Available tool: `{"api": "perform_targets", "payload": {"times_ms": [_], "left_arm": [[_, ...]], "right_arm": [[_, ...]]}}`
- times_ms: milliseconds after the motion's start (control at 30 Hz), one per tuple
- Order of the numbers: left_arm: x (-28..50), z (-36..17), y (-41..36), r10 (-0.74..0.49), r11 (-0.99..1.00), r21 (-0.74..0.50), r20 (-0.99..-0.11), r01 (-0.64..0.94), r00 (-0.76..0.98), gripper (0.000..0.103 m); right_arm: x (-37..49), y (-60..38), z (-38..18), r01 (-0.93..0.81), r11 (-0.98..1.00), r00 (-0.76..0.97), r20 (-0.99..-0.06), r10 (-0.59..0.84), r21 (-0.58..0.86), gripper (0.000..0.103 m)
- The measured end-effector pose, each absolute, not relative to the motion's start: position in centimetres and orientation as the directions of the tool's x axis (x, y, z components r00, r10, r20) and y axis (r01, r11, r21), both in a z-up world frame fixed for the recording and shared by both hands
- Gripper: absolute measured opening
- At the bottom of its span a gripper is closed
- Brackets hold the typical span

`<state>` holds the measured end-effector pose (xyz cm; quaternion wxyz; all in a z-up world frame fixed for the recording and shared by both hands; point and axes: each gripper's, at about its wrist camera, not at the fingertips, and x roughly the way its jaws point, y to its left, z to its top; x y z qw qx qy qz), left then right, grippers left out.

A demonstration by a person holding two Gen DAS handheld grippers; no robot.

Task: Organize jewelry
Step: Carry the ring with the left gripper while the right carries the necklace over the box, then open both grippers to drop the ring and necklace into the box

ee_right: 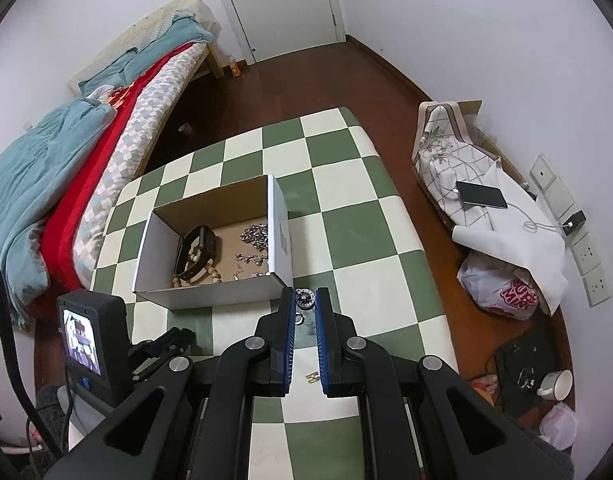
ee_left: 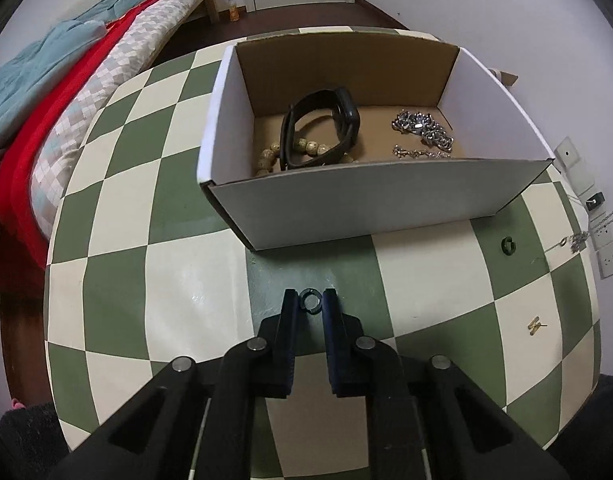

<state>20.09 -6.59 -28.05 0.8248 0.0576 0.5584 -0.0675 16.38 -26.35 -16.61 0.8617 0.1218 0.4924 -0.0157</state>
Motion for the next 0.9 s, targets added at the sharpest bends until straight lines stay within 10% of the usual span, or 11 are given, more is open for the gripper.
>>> {"api": "perform_targets", "payload": {"times_ms": [600, 900], "left_arm": [[21.1, -14.5, -4.9, -0.176, 0.979, -0.09, -0.832, 0.184, 0.526, 0.009], [29.4, -16.5, -3.1, -0.253, 0.966, -0.211, -0.893, 0.152, 0.372, 0.01]], "right_arm": [[17.7, -23.2, -10.2, 0.021, 0.968, 0.59, -0.784, 0.191, 0.252, 0.01], [24.3, -21.3, -11.9, -0.02, 0.957, 0.513, -0.818, 0.258, 0.29, 0.01]]}}
